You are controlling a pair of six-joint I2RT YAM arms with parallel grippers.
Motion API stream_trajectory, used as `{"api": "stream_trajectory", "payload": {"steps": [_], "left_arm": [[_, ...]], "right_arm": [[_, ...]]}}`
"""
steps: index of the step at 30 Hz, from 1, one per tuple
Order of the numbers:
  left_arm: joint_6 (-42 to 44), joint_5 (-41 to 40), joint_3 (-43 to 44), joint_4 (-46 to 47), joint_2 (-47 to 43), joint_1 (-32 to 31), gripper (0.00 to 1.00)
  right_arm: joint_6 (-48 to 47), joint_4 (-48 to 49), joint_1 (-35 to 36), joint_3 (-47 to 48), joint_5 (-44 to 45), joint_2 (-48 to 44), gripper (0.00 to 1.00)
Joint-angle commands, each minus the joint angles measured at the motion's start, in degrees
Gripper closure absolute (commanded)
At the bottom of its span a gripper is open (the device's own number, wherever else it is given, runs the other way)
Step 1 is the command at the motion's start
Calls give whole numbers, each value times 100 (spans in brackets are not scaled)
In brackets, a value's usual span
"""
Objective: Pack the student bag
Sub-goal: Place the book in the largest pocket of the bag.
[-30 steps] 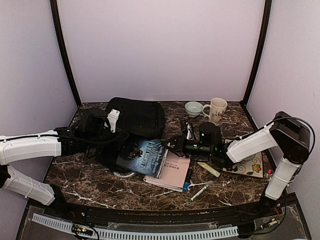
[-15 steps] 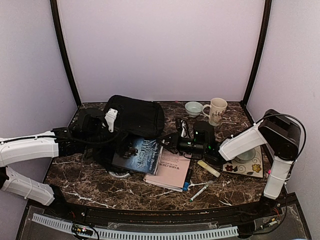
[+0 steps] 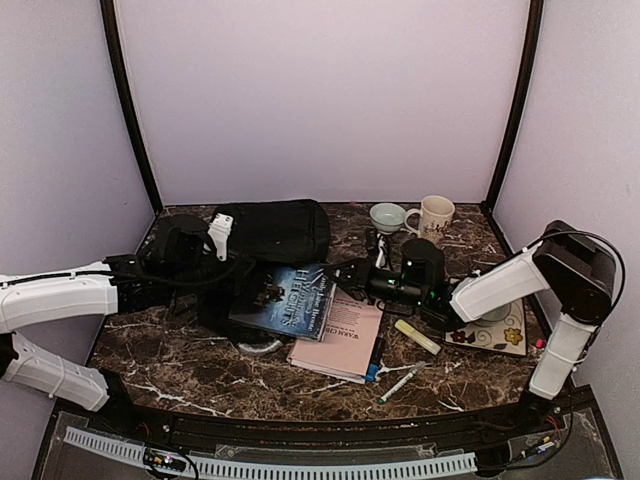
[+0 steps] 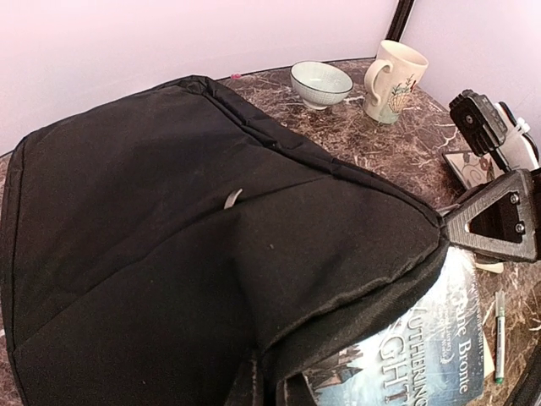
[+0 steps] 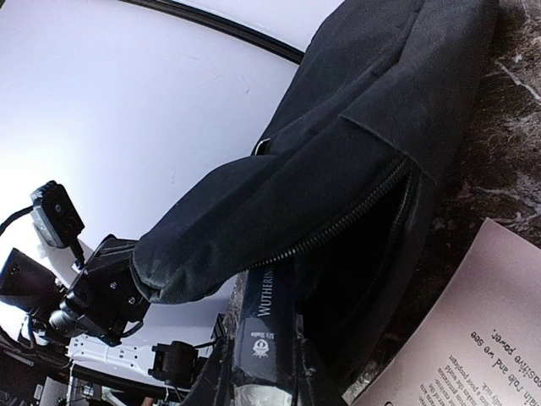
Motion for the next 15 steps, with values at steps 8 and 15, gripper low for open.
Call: {"api": "stream_trajectory", "payload": {"steps": [8,15], "left_arm": [[-878,-70,1087,65,491,-45,100],[-1056,43,1317,233,622,-50,100]], "right_arm": [[929,2164,-325,-72,798,-553,100],[660,1895,-105,23,1755,-514,100]]}}
